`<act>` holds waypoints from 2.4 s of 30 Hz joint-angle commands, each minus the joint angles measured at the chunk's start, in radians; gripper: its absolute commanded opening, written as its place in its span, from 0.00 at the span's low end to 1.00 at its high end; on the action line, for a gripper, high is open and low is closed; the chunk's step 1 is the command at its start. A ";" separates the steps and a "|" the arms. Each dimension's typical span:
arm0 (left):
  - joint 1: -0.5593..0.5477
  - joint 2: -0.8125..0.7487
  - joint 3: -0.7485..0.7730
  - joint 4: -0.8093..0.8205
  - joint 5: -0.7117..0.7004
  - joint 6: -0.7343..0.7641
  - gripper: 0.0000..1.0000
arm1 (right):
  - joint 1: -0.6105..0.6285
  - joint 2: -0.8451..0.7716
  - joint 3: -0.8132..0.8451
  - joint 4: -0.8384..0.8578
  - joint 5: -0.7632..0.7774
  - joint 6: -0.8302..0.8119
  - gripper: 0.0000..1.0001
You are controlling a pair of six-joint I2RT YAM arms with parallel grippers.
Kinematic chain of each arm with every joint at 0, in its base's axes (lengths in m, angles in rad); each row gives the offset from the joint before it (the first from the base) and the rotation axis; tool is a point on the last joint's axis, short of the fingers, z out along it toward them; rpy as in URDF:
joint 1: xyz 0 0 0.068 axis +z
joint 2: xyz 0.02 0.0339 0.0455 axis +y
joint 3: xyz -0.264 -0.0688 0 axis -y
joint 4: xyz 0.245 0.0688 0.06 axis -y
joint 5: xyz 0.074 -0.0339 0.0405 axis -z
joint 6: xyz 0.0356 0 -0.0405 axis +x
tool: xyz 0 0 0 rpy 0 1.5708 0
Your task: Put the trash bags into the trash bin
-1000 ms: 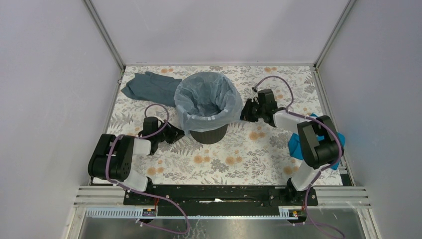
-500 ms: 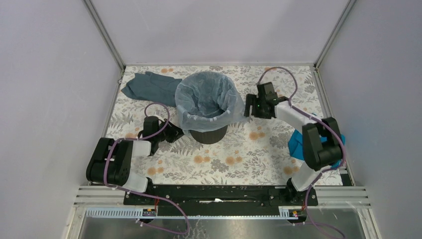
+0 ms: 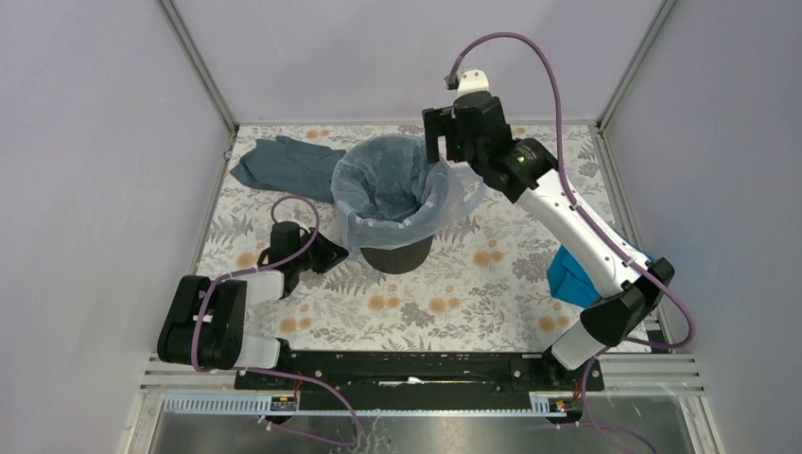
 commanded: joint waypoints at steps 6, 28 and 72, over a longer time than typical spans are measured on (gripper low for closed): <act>-0.003 -0.053 0.014 -0.025 -0.025 0.036 0.11 | -0.053 -0.185 -0.562 0.210 -0.009 0.072 0.97; -0.003 -0.212 0.051 -0.165 -0.032 0.085 0.32 | -0.046 -0.099 -0.069 -0.083 -0.148 0.049 1.00; -0.136 -0.330 0.127 -0.268 -0.098 0.089 0.51 | 0.141 0.229 -0.170 0.236 0.032 -0.016 1.00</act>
